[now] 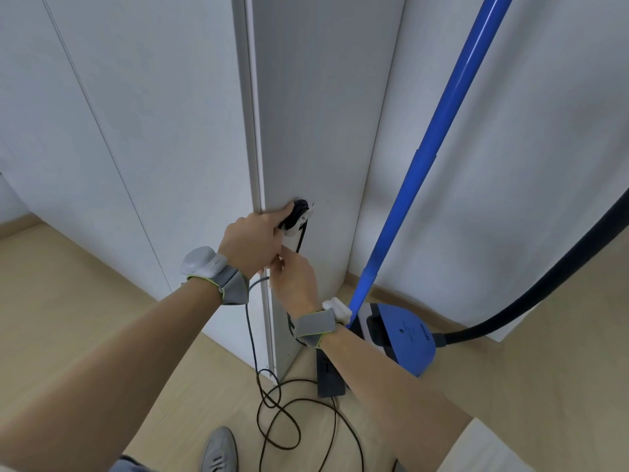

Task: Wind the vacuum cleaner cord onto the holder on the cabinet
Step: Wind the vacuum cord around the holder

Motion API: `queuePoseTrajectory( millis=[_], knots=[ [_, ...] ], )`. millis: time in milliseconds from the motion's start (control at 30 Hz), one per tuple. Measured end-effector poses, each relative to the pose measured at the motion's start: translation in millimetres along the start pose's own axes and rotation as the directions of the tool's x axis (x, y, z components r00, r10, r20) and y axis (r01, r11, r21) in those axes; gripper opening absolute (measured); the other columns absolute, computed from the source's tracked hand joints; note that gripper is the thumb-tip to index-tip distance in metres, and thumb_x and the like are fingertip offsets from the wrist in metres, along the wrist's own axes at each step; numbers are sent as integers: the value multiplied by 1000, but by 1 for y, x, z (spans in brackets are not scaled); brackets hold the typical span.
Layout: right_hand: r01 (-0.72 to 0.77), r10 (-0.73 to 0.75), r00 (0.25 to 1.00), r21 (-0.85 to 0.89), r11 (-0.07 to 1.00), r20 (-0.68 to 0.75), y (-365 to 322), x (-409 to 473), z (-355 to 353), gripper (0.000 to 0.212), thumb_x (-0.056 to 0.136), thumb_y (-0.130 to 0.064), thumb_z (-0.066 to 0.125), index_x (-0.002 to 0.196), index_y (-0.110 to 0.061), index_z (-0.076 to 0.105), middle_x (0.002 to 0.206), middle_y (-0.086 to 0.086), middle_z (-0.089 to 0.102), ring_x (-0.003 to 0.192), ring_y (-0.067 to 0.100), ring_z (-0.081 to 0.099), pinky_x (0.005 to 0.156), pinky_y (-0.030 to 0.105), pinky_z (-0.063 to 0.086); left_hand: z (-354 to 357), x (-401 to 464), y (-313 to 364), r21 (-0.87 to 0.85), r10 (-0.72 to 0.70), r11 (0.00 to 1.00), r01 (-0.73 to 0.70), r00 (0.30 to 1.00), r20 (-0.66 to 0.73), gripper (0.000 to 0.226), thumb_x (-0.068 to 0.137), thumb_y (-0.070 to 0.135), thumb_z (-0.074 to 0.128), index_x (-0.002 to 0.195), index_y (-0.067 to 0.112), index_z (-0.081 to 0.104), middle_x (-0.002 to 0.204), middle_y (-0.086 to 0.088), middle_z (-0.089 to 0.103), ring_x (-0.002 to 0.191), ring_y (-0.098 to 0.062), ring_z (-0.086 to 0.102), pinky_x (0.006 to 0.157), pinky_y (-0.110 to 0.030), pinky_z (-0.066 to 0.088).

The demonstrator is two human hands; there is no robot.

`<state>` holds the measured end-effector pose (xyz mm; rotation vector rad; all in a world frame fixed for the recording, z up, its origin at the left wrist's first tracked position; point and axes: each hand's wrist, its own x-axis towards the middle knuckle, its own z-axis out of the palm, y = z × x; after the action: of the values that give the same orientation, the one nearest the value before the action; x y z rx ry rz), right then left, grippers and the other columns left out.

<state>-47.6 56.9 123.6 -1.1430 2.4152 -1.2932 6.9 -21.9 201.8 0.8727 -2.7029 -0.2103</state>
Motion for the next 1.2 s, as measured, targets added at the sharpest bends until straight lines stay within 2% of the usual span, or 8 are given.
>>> queuePoseTrajectory(
  millis=[233, 400, 667, 800, 900, 1000, 1133, 1200],
  knots=[
    [-133, 132, 977, -5, 991, 166, 60, 12, -12, 29, 98, -32, 41, 84, -21, 64, 58, 3, 63, 48, 31, 62, 60, 38, 55, 6, -2, -1, 11, -2, 1000, 2, 999, -45, 58, 96, 24, 35, 147, 52, 36, 71, -6, 61, 59, -31, 63, 68, -39, 59],
    [-64, 123, 975, -298, 952, 183, 76, 8, -17, 25, 100, -19, 45, 100, -17, 69, 103, 2, 70, 99, 28, 64, 72, 31, 42, 8, -2, -1, 0, -12, 1000, 12, 999, -47, 59, 94, 24, 36, 146, 52, 37, 69, -4, 59, 61, -32, 64, 70, -39, 58],
    [58, 146, 948, -606, 793, 282, 117, -11, -3, 34, 93, -17, 60, 126, -17, 51, 125, 3, 63, 119, 26, 57, 105, 34, 32, 10, -2, -1, 11, -21, 1000, 21, 997, -68, 58, 95, 25, 37, 146, 54, 37, 69, -3, 61, 60, -31, 64, 69, -37, 58],
    [-23, 290, 904, -640, 768, 315, 119, -11, -10, 37, 90, -36, 67, 119, -13, 63, 118, 5, 68, 113, 25, 63, 97, 35, 42, 9, -2, 1, 15, -37, 999, 38, 998, -54, 59, 95, 25, 37, 147, 54, 35, 71, -4, 64, 62, -30, 64, 71, -37, 58],
    [-154, 407, 836, -555, 818, 369, 119, -5, -21, 46, 80, -58, 69, 82, -12, 67, 78, 2, 70, 74, 21, 69, 75, 34, 55, 10, -2, 1, 28, -43, 999, 45, 997, -68, 60, 96, 25, 36, 148, 54, 33, 72, -6, 65, 63, -30, 64, 70, -37, 58],
    [-500, 568, 613, -287, 817, 550, 111, 0, -35, 42, 91, -54, 63, 80, -15, 50, 69, -1, 59, 54, 14, 58, 55, 32, 52, 12, -2, 2, 53, -34, 998, 38, 996, -78, 61, 96, 24, 37, 149, 52, 32, 72, -5, 59, 64, -30, 59, 68, -35, 56],
    [-659, 503, 494, -71, 749, 709, 97, 9, -56, 29, 104, -31, 52, 115, -5, 60, 128, 15, 60, 127, 30, 53, 79, 52, 61, 12, -3, 2, 84, -26, 996, 34, 996, -89, 61, 96, 23, 39, 151, 50, 31, 76, -6, 57, 64, -30, 53, 65, -33, 52],
    [-753, 427, 454, 81, 653, 782, 98, 11, -61, 17, 104, -19, 53, 104, -6, 63, 130, 16, 61, 129, 30, 51, 98, 56, 51, 14, -2, 2, 98, -21, 995, 30, 995, -95, 61, 97, 24, 39, 151, 49, 30, 76, -5, 54, 64, -30, 52, 63, -32, 49]
  ],
)
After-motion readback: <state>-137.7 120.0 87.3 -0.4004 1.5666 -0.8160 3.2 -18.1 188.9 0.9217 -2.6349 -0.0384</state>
